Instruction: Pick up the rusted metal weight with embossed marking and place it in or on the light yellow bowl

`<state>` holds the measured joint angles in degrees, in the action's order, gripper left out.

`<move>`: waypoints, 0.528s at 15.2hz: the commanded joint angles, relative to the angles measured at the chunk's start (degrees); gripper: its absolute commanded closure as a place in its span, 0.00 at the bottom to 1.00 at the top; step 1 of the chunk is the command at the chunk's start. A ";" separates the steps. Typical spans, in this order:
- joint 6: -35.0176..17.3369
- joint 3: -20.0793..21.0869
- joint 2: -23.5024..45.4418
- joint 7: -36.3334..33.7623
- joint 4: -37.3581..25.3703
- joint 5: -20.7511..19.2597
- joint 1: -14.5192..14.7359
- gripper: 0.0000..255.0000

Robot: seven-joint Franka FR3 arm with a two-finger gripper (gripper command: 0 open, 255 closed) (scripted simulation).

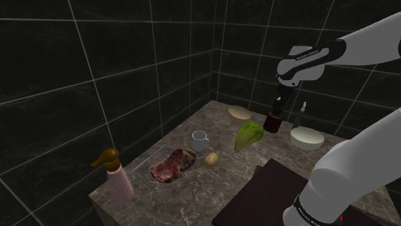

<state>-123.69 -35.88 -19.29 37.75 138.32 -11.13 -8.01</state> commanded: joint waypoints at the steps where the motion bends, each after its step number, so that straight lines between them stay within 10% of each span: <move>1: 1.35 0.34 -0.61 -0.21 -0.80 -0.14 -0.08 1.00; 8: 4.14 -7.24 1.98 10.76 -6.86 0.13 -2.59 1.00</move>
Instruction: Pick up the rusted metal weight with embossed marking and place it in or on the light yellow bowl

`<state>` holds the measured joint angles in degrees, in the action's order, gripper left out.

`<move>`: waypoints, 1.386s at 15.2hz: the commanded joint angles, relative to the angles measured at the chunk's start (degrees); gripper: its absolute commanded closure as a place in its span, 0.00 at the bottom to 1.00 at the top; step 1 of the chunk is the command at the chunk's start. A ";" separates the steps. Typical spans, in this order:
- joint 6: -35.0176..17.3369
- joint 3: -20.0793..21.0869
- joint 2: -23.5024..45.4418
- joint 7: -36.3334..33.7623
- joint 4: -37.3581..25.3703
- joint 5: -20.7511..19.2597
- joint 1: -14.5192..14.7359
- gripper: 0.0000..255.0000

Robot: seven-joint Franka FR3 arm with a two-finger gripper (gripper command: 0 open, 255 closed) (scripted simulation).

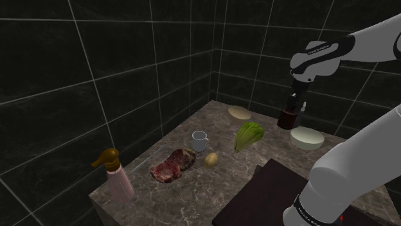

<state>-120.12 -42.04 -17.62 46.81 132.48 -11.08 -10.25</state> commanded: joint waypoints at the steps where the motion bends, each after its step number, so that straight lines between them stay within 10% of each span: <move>1: 0.95 -2.26 1.00 3.40 -2.12 0.40 -0.56 1.00; 13: 6.63 -18.15 19.61 29.75 -20.39 15.70 -2.97 1.00; 21: 5.65 -18.28 27.82 37.73 -22.85 23.61 -7.82 1.00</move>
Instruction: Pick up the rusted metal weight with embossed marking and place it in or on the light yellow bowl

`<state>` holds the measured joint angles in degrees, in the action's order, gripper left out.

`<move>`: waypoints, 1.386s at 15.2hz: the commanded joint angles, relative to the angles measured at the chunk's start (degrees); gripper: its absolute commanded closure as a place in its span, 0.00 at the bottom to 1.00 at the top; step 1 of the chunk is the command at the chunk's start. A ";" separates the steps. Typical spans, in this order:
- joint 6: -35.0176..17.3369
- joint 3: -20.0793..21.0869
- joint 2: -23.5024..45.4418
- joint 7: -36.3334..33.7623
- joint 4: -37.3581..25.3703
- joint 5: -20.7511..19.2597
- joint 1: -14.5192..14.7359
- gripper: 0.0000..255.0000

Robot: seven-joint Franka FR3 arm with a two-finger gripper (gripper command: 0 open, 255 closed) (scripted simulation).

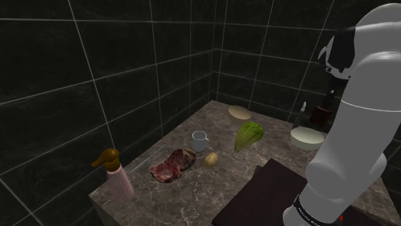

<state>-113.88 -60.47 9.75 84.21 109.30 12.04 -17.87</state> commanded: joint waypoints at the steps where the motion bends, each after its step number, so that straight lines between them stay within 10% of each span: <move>1: -1.24 0.29 0.82 0.63 0.82 0.91 -0.36 1.00; 21: -11.14 4.54 8.48 6.74 6.92 9.58 -4.47 1.00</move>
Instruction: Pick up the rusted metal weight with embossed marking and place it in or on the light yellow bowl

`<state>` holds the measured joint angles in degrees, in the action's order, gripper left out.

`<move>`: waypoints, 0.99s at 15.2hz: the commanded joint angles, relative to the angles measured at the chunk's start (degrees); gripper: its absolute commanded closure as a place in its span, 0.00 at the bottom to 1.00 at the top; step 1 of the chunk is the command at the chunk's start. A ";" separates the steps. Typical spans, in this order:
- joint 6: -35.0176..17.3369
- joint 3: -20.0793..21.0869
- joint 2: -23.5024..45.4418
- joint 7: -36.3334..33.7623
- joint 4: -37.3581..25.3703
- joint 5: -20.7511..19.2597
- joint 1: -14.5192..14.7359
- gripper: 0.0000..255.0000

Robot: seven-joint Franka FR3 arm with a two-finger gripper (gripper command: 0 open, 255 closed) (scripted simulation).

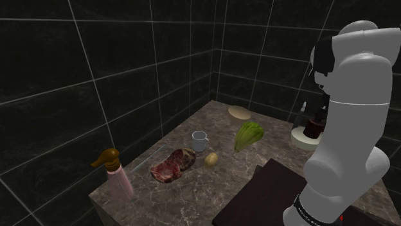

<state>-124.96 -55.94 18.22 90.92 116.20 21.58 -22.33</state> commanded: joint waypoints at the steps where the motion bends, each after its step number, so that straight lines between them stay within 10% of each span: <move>1: -0.06 0.01 0.01 0.03 0.02 0.04 -0.02 1.00; 3: -0.06 0.01 0.01 0.03 0.02 0.04 -0.02 1.00; 4: -0.07 0.01 0.01 0.03 0.02 0.04 -0.02 0.00; 15: 5.44 -3.08 -4.76 -3.51 -2.98 -5.37 2.65 0.00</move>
<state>-119.91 -58.90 13.61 87.57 113.50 16.44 -19.74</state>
